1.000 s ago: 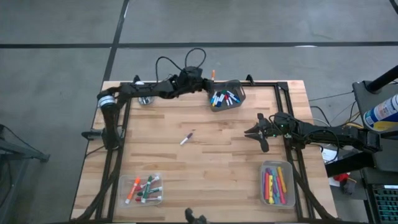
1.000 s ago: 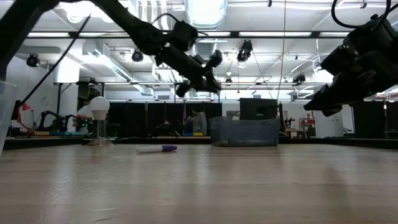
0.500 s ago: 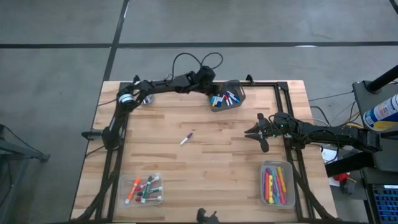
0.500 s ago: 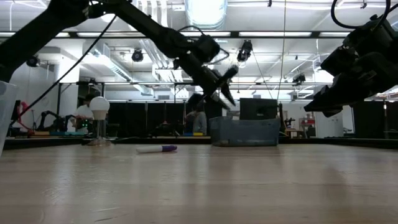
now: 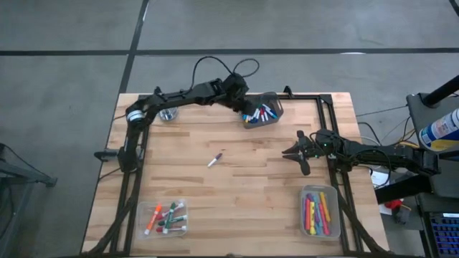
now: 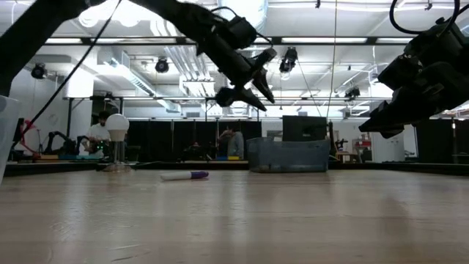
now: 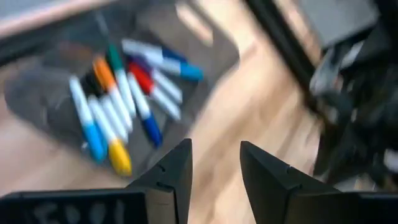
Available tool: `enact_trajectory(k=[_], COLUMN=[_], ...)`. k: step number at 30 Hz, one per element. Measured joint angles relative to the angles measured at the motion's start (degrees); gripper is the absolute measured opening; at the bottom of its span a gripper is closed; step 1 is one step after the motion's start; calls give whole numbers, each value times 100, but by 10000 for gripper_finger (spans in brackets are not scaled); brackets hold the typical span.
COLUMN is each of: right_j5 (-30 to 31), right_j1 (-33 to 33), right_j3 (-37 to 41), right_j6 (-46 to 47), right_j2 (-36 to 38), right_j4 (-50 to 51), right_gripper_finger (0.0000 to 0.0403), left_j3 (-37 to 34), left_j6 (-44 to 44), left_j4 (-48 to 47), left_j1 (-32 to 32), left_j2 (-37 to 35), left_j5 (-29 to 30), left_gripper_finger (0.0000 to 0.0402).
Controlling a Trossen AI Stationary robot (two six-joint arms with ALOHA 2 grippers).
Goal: Pick & Place Markers
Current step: Put the small purple highlighter pen into the black bin
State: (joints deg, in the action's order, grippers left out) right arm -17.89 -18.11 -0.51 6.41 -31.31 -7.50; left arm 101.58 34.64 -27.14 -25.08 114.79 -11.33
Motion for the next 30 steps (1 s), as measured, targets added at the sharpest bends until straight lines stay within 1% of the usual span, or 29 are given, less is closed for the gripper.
enact_trajectory(k=[6, 10, 13, 17, 22, 28, 30], right_j5=[0, 1, 0, 0, 0, 0, 0], right_j1=[-2, -2, -2, -2, -2, -2, -1], right_j3=[0, 0, 0, 0, 0, 0, 0], right_j6=[-2, -2, 0, -1, -2, -2, -2], right_j2=[-2, 2, 0, -2, -2, -2, -2], right_j4=[4, 4, 4, 2, 2, 2, 2], right_gripper_finger=[69, 75, 80, 84, 82, 71, 68], left_j3=[-59, -60, -116, -417, -1060, -1802, -2026], left_j6=[-403, -651, -718, -583, -386, -66, 28], left_j4=[-1667, -2555, -2975, -3206, -3185, -2863, -2626], left_j1=[518, 944, 1212, 1509, 1679, 1692, 1692], left_j2=[-352, -421, -412, -411, -403, -403, -403], left_j5=[112, 177, 207, 219, 204, 222, 209], left_gripper_finger=[126, 126, 126, 126, 126, 126, 126])
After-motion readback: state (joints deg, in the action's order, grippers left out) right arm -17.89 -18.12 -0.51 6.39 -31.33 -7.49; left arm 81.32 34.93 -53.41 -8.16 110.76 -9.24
